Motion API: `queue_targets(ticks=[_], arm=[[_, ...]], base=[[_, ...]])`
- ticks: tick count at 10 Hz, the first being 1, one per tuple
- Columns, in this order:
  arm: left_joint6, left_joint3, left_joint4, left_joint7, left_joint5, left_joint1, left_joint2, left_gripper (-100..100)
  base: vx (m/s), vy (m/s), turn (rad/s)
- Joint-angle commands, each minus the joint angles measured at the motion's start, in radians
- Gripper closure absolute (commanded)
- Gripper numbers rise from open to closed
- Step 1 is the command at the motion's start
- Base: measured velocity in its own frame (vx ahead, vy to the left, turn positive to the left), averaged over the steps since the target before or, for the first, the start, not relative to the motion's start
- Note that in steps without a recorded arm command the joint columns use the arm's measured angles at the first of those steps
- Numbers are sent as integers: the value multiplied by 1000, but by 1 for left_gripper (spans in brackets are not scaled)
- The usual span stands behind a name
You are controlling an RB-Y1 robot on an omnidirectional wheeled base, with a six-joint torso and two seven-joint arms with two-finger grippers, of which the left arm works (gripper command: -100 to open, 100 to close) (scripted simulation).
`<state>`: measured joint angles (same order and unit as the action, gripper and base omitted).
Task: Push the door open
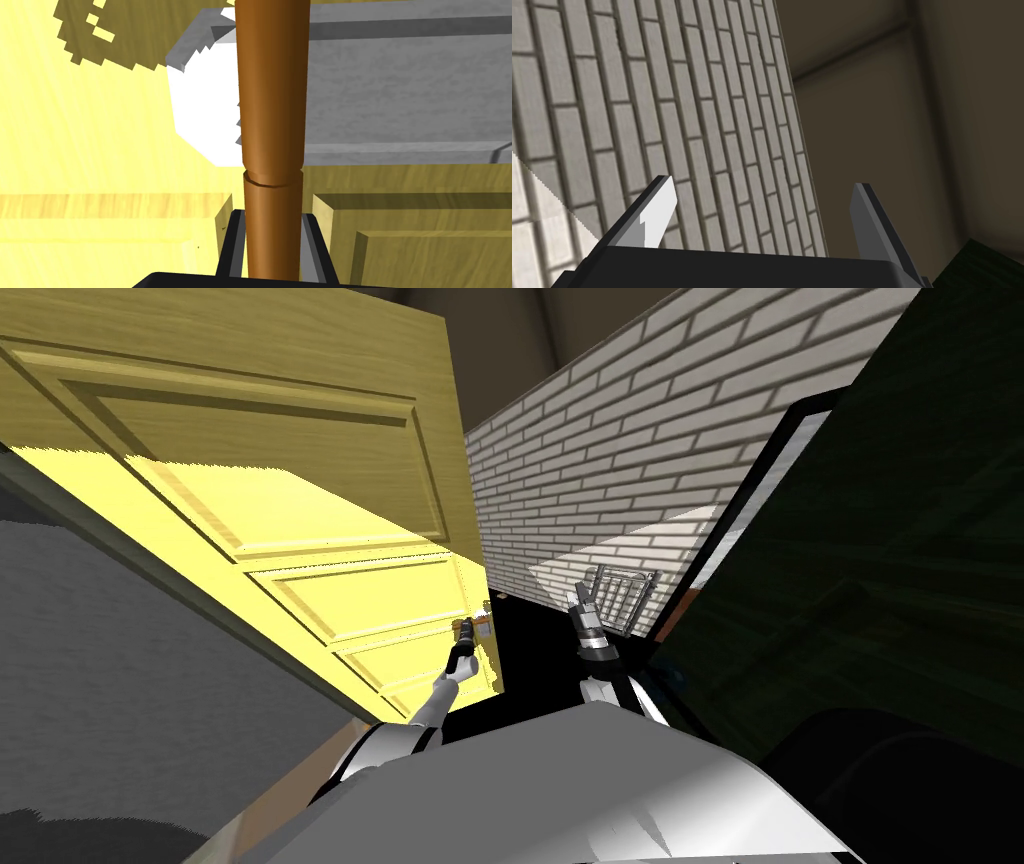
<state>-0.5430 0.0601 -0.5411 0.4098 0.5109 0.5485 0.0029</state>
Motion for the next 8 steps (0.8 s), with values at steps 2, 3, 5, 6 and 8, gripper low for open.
queue_targets(ticks=[2,3,5,6,8], arm=[[10,-24,-53,17,1,-21,24,100],[8,-25,-48,16,0,-18,26,100],[0,-28,-28,9,-5,-4,27,100],[-4,-29,-18,6,-7,2,26,100],[-10,-32,-2,1,-10,13,23,100]], base=[[119,8,90],[95,9,54],[109,-4,122],[117,-3,119],[119,-8,130]])
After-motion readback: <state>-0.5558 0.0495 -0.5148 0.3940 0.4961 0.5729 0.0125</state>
